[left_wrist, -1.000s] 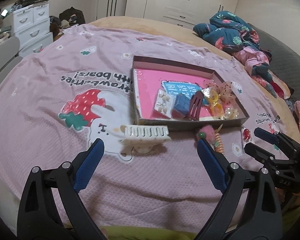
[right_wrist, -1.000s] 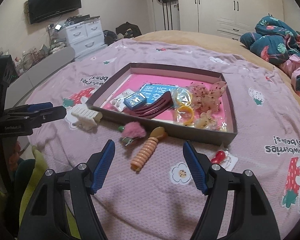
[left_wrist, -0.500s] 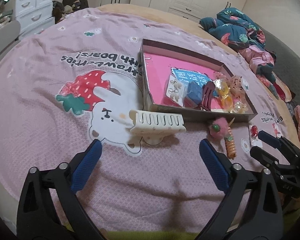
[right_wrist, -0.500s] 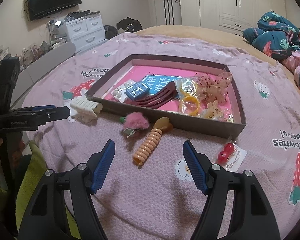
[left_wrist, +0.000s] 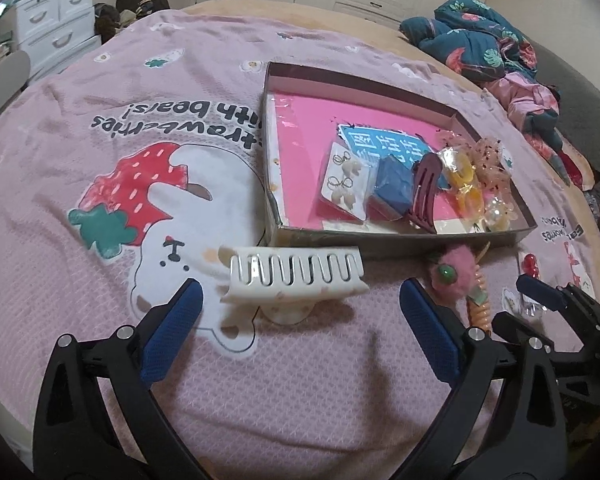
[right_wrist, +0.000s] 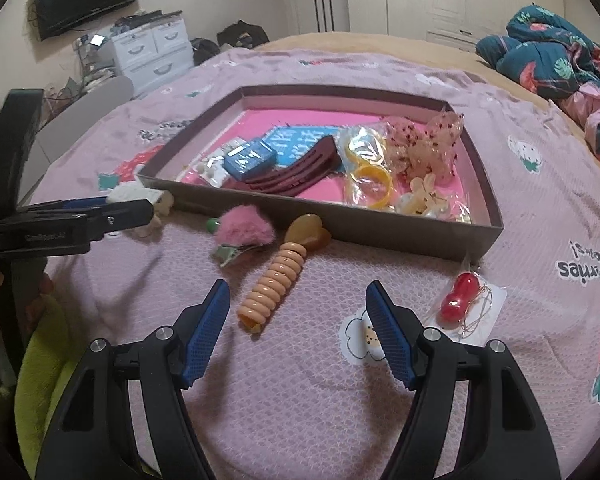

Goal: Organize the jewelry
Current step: 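Withdraw both open tools toward the orange spiral tie and white claw clip, then grasp the orange spiral hair tie with the right tool while the left tool grasps the white claw clip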

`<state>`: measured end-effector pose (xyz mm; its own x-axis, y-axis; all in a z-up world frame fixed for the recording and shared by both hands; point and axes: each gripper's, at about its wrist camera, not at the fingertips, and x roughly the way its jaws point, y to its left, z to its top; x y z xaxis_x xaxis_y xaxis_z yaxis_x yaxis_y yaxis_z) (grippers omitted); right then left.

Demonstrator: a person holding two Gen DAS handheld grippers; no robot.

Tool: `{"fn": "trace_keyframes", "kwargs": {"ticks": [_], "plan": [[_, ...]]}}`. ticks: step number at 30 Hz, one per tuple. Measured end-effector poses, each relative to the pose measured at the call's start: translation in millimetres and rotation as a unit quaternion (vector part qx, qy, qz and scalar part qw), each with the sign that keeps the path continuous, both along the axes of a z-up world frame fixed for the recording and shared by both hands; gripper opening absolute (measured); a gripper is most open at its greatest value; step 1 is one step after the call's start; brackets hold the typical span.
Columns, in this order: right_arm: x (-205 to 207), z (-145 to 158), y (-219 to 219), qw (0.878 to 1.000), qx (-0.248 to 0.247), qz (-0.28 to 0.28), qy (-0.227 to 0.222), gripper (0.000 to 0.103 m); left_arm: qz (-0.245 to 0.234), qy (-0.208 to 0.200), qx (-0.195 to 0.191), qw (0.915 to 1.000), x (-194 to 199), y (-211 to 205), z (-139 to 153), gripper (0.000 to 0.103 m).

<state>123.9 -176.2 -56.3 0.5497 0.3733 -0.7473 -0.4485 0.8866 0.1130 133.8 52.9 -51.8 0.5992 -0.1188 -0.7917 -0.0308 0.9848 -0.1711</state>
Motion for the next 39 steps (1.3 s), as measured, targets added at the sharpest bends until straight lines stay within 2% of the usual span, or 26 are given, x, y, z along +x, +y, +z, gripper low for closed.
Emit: {"fn": "trace_keyframes", "kwargs": {"ticks": [3,9,16,17,18,20,26,29,32,39], "plan": [[4.0,-5.0,3.5,1.0,-0.005,-0.001,0.005,0.067,0.0,0.001,0.002,1.0,4.3,-1.9,-2.5,0.092],[12.1,-12.3,15.9,1.0,-0.013,0.009,0.016,0.052,0.0,0.003,0.008,1.0,11.9,-6.3,-6.0,0.092],[16.3,-19.6,25.5,0.999,-0.028,0.009,0.013,0.039,0.003,0.005,0.007,1.0,18.0,-6.8,-10.4,0.092],[16.2,-19.9,26.0,0.999,-0.03,0.01,0.01,0.033,0.003,0.005,0.007,1.0,18.6,-7.1,-11.1,0.092],[15.5,-20.1,26.0,0.999,-0.034,0.01,0.006,0.024,0.004,0.004,0.008,0.9999,19.1,-7.2,-12.0,0.092],[14.2,-19.5,24.4,0.999,-0.036,0.011,0.0,0.02,0.006,0.003,0.009,0.9999,18.9,-7.4,-12.8,0.092],[11.5,-16.5,15.3,1.0,-0.026,0.011,0.0,0.019,0.012,0.0,0.003,0.9999,18.2,-3.9,-13.8,0.091],[7.5,-15.0,10.8,1.0,-0.023,0.009,-0.001,0.019,0.016,-0.002,0.006,0.9999,15.8,-3.6,-13.6,0.085],[5.4,-13.4,5.9,1.0,-0.02,0.005,-0.002,0.018,0.017,-0.002,0.008,0.9998,13.7,-2.7,-14.0,0.067],[-1.0,-7.0,-0.3,1.0,-0.016,0.004,-0.006,0.017,0.005,-0.006,0.018,0.9998,4.2,-6.5,-10.7,0.066]]}}
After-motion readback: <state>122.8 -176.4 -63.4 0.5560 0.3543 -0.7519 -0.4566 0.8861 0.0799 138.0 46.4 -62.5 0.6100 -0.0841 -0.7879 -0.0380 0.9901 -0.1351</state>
